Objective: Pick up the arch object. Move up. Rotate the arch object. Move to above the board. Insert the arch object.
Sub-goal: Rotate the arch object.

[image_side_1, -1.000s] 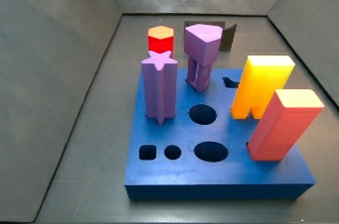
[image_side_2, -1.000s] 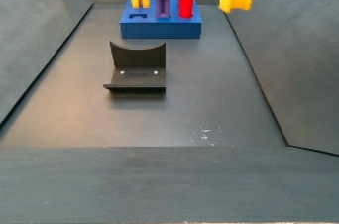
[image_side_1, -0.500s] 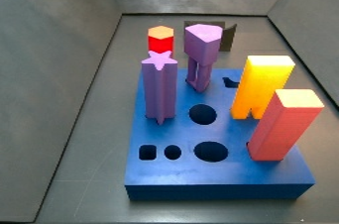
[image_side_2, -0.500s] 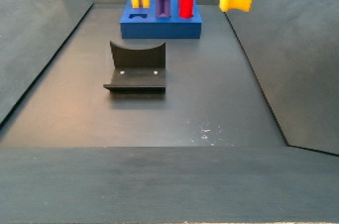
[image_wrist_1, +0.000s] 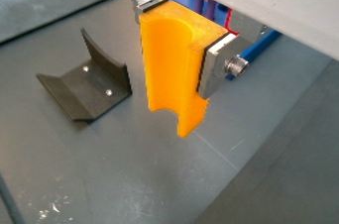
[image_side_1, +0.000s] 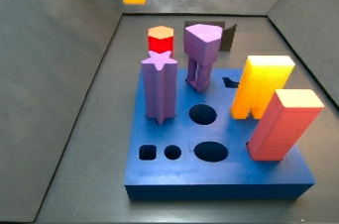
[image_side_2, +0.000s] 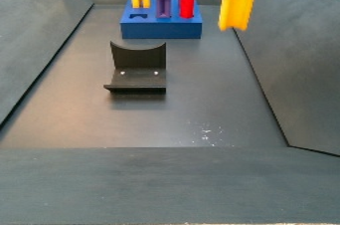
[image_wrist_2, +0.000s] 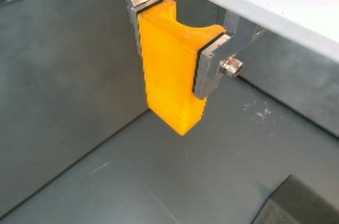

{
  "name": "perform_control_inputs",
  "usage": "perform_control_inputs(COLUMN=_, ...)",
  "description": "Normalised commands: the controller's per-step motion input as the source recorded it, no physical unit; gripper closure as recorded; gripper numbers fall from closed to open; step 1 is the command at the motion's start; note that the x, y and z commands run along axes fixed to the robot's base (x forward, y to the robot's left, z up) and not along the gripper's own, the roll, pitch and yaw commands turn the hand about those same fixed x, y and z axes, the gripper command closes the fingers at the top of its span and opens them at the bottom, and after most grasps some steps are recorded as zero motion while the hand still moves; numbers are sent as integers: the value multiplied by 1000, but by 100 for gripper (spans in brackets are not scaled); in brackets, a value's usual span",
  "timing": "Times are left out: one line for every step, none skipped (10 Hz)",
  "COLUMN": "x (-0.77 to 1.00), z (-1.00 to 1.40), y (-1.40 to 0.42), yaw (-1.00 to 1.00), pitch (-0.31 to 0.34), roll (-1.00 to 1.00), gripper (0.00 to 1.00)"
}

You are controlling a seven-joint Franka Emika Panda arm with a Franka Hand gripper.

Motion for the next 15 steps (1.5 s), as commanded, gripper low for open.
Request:
perform_control_inputs(x=17, z=-1000, y=7, yaw=-72, pitch=-33, roll=4, gripper=100)
perform_control_inputs(x=19, z=-1000, y=8, yaw=-69, pitch=-34, roll=2, gripper=100)
perform_control_inputs(x=20, z=-1000, y=10, yaw=-66, pitch=-37, roll=0, gripper=100)
perform_control_inputs(x=21, z=-1000, y=11, yaw=-64, pitch=-38, roll=0, gripper=100)
perform_control_inputs(x=25, z=-1000, y=13, yaw=-63, pitch=-38, roll=-1, gripper=100)
perform_control_inputs(x=24, z=-1000, y=15, yaw=-62, pitch=-38, roll=-1, gripper=100)
perform_control_inputs(x=23, z=-1000, y=16, yaw=-61, pitch=-44, roll=0, gripper=100)
perform_control_inputs(x=21, z=-933, y=17, yaw=-61, pitch=-48, roll=0, gripper=100)
perform_control_inputs(x=18, z=-742, y=17, yaw=-60, pitch=-48, roll=0, gripper=100)
perform_control_inputs(x=18, z=-601, y=17, yaw=-60, pitch=-47, roll=-1, gripper=100)
perform_control_inputs(x=18, z=-462, y=17, yaw=-59, pitch=-44, roll=-1, gripper=100)
perform_control_inputs(x=24, z=-280, y=18, yaw=-58, pitch=-40, roll=-1, gripper=100)
perform_control_inputs(x=8, z=-169, y=15, yaw=-59, pitch=-18, roll=-4, gripper=100)
perform_control_inputs(x=8, z=-169, y=15, yaw=-59, pitch=-18, roll=-4, gripper=100)
perform_control_inputs(x=-3, z=-172, y=14, yaw=-59, pitch=-12, roll=-5, gripper=100)
